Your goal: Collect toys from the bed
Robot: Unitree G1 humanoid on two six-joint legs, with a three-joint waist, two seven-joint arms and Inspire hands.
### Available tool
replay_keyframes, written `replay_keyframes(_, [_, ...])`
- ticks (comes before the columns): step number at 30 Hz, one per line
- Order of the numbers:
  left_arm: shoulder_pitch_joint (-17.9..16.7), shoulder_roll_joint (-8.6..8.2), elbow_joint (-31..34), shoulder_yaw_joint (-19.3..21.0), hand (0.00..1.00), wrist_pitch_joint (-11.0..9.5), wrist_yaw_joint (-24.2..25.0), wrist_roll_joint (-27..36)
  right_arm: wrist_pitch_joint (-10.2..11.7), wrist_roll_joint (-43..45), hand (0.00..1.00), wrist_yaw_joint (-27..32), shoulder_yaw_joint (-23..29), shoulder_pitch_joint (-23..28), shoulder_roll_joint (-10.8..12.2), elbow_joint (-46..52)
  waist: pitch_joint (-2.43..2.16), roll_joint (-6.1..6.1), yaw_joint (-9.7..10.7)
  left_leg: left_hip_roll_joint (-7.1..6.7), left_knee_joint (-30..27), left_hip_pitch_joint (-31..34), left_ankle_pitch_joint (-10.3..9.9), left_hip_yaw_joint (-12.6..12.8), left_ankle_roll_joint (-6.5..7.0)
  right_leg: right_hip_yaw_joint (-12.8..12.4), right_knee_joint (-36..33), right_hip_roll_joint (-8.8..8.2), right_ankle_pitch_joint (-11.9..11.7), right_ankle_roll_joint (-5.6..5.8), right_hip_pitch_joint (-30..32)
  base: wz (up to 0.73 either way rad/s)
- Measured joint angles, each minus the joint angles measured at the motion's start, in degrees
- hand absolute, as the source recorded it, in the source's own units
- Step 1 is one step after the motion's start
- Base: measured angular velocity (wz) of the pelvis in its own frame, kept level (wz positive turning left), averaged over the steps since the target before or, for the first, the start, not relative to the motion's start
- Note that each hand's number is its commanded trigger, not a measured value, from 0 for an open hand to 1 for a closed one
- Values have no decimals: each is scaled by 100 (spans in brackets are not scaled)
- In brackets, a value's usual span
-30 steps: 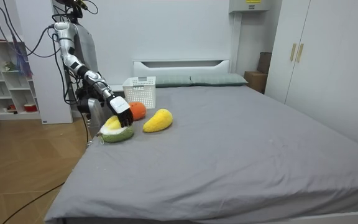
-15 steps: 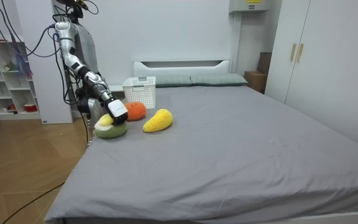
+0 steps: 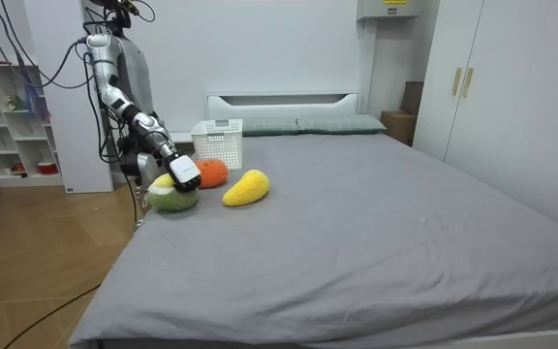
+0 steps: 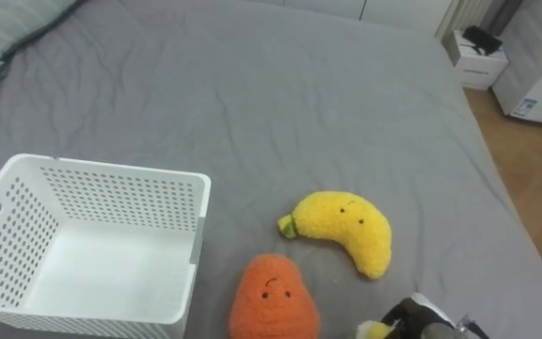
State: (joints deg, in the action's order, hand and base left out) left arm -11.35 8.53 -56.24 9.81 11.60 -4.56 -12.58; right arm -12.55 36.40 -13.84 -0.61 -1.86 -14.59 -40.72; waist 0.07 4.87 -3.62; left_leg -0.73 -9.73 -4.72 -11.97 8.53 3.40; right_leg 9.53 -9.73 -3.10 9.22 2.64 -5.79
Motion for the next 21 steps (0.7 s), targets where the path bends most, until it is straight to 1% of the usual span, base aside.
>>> replay_keyframes(2, [-10,2,-4,11,0,3,14,72,18,1,100,1,28,-2,-2,476,-3,-32,50,0,-2,0,1,0,0,1,1,-1,0,0,0,0])
replay_keyframes(3, [-14,1,-3,18,0,3,35,70,18,2,100,0,95,-2,-7,802,-11,-39,102,0,-1,0,1,0,0,5,-1,-2,0,0,1,0])
replay_keyframes(5, [-36,2,-3,18,0,3,53,68,48,-36,100,11,241,-25,-22,1320,-10,-55,150,0,0,10,5,18,2,6,-2,-4,0,0,11,0])
replay_keyframes(7, [-40,2,-3,62,0,3,107,70,50,-51,100,20,329,-37,-85,1821,-11,-61,162,2,5,1,5,47,1,-11,-1,-1,0,0,11,0])
replay_keyframes(9, [-39,16,-15,69,0,2,129,121,47,-249,100,41,407,-73,-181,2350,-8,-55,177,2,6,-6,6,57,1,-17,-2,0,0,0,8,0])
replay_keyframes(13, [-29,29,-57,67,0,-27,129,113,40,-438,100,-46,435,-156,-184,3012,-2,-49,196,3,9,12,6,51,1,-66,-11,7,0,0,40,-3])
replay_keyframes(15, [-29,38,-59,66,0,-50,134,110,42,-509,100,-194,435,-160,-185,3507,7,-43,197,3,9,25,6,42,1,-57,-12,7,0,0,44,0])
replay_keyframes(16, [-29,45,-59,65,0,-61,135,110,43,-543,100,-206,435,-168,-185,3594,15,-36,197,3,8,25,6,34,1,-49,-11,7,0,0,39,5])
replay_keyframes(18, [-34,74,-58,60,0,-130,135,110,44,-814,100,-260,435,-283,-188,3751,56,1,179,3,-2,25,6,23,1,-22,-9,5,0,0,31,4])
replay_keyframes(21, [-32,93,-52,58,0,-196,135,114,33,-926,100,-434,397,-447,-187,3955,59,24,108,3,7,57,6,21,1,-13,-11,0,0,0,71,0])
